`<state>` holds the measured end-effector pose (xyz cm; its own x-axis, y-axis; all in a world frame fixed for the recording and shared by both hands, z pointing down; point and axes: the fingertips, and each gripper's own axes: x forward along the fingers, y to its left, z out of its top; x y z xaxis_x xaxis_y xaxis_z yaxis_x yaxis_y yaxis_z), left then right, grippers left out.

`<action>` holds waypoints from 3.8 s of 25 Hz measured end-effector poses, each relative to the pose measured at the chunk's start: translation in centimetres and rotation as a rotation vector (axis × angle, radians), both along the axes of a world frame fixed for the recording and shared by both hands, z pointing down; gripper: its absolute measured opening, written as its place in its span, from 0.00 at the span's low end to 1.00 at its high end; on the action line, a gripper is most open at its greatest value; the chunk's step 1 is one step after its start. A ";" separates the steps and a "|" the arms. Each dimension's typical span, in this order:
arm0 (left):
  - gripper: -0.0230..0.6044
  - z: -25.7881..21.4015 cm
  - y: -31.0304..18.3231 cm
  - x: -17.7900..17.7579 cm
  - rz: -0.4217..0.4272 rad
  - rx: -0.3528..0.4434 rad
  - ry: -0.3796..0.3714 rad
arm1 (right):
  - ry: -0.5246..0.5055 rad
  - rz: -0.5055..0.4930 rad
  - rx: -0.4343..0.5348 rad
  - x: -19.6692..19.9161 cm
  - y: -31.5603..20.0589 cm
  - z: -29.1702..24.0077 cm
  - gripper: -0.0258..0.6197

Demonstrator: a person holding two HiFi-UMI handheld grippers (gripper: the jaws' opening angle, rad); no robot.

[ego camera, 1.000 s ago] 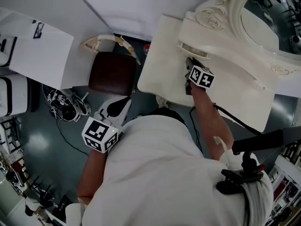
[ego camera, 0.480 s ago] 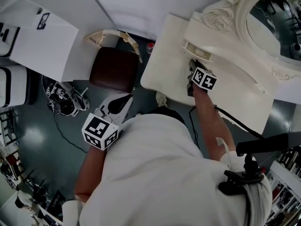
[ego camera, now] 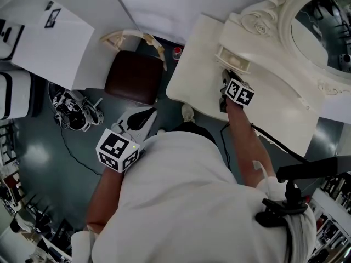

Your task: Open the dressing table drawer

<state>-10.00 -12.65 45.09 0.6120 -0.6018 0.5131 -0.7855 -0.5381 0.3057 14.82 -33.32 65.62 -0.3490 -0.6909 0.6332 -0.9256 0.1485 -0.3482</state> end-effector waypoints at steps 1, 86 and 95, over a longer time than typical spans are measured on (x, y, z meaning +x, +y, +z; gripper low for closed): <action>0.04 0.0 0.1 0.0 -0.001 0.000 0.001 | 0.000 0.000 -0.001 0.0 0.1 0.0 0.18; 0.04 0.7 19.0 -5.6 0.156 0.036 0.088 | 0.091 -0.303 0.041 -11.2 31.2 -8.3 0.04; 0.04 0.9 19.8 -5.2 0.167 0.031 0.100 | 0.099 -0.352 0.072 -12.6 32.6 -9.8 0.04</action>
<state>-15.21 7.15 46.02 0.7517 -0.5022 0.4275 -0.6510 -0.6688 0.3590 2.25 -0.72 55.77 -0.5122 -0.5837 0.6300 -0.8424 0.4842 -0.2363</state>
